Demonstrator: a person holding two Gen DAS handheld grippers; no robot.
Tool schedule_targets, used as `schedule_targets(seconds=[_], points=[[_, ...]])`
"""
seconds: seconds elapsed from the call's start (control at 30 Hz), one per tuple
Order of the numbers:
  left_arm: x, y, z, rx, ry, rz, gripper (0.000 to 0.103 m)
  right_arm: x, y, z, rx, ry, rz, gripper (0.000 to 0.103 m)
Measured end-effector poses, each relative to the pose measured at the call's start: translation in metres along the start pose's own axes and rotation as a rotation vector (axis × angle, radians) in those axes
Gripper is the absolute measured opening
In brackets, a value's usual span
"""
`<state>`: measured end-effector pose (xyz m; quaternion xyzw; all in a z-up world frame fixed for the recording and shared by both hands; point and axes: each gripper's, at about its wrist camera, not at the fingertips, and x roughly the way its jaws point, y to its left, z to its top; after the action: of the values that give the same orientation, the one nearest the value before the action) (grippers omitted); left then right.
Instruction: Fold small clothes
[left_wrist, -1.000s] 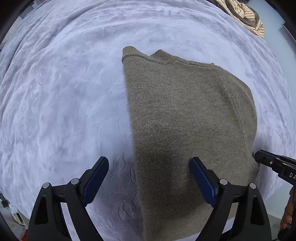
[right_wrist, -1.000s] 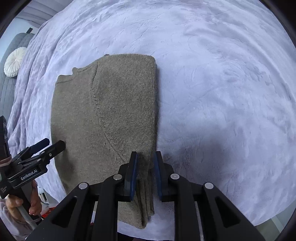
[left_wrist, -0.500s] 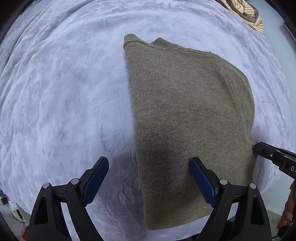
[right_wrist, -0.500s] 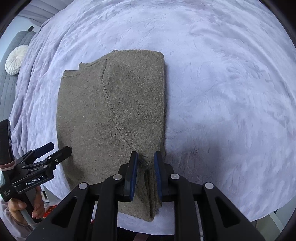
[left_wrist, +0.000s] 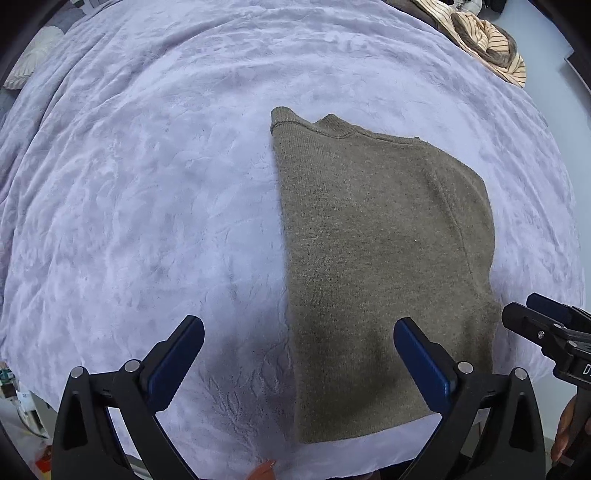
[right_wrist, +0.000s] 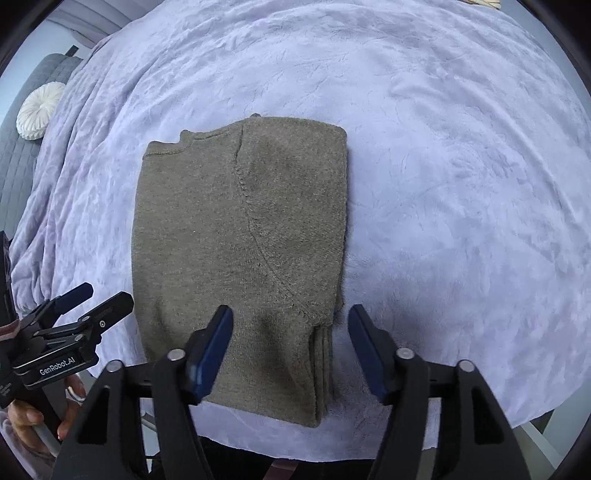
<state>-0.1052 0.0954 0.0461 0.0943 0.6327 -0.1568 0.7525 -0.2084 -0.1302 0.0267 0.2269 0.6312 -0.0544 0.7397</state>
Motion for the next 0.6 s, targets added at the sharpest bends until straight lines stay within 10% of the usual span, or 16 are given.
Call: schedule_targets(seconds=[0.6], points=[[-0.008, -0.010, -0.012, -0.021, 0.021, 0.055, 0.103, -0.008, 0.013, -0.001, 0.006, 0.016, -0.096, 0.089]])
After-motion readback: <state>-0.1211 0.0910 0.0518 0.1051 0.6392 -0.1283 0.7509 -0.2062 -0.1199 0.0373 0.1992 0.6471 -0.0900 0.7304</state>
